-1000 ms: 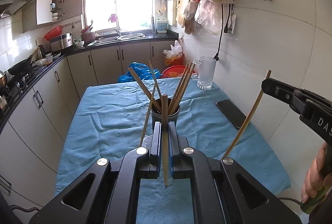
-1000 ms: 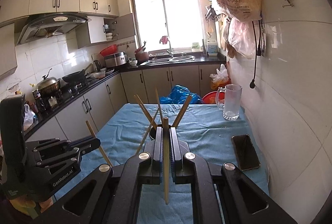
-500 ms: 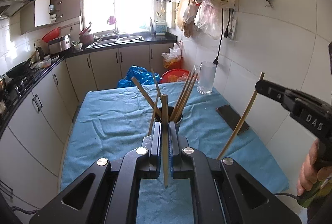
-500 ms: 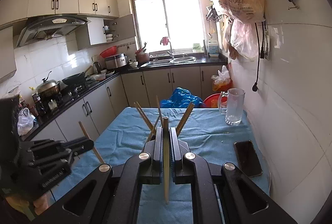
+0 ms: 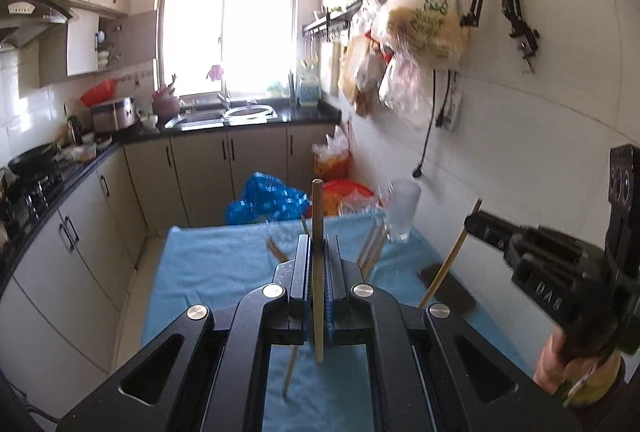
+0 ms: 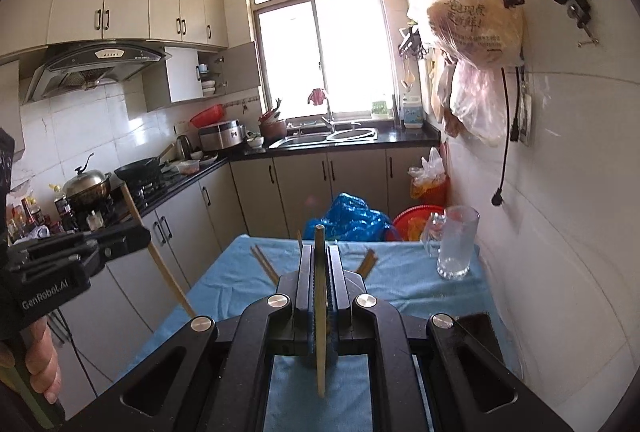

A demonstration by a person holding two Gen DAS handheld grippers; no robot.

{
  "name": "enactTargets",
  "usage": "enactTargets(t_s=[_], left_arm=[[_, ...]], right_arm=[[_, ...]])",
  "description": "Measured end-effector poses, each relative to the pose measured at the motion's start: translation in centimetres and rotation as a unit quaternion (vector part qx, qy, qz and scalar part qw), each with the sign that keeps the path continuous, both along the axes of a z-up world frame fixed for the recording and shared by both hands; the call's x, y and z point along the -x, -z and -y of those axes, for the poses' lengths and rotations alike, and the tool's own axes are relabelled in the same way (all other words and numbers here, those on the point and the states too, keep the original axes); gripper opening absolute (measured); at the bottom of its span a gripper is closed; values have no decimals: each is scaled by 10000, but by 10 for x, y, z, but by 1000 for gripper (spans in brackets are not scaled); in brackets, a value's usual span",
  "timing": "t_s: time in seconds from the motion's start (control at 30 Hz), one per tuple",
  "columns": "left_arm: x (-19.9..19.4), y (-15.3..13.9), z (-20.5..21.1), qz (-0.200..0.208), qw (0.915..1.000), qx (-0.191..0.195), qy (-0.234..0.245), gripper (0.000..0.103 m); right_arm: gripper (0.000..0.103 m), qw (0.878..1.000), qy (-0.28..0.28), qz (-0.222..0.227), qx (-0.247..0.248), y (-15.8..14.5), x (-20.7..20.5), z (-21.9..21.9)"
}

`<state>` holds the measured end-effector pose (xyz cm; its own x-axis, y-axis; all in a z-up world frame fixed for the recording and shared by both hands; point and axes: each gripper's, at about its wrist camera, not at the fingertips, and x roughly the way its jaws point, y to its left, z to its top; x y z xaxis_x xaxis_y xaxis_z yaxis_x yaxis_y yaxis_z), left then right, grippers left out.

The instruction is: Organize utensils

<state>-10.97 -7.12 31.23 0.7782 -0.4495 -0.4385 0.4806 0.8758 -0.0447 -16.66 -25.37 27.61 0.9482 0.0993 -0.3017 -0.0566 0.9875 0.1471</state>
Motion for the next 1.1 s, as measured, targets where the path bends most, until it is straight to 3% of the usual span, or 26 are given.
enactTargets(t_s=[0.13,0.4,0.57,0.87,1.1], left_arm=[[-23,-6,11,118,9999,66,-75,5],[-73,-4,31,-81,9993,359,-72,5],[-96,11,44,-284,9986,443,-41,5],[-125,54,52,-587,9978,297,-125,5],[-117,75,51,-659,9976,208,-78,5]], right_arm=[[6,10000,34,69,34,-9,-24,-4],[6,9998,142,135,-85,-14,-69,-2],[6,9992,190,145,-311,-8,-91,7],[6,9979,152,-68,-619,25,-116,19],[6,9967,61,-400,-705,53,-124,22]])
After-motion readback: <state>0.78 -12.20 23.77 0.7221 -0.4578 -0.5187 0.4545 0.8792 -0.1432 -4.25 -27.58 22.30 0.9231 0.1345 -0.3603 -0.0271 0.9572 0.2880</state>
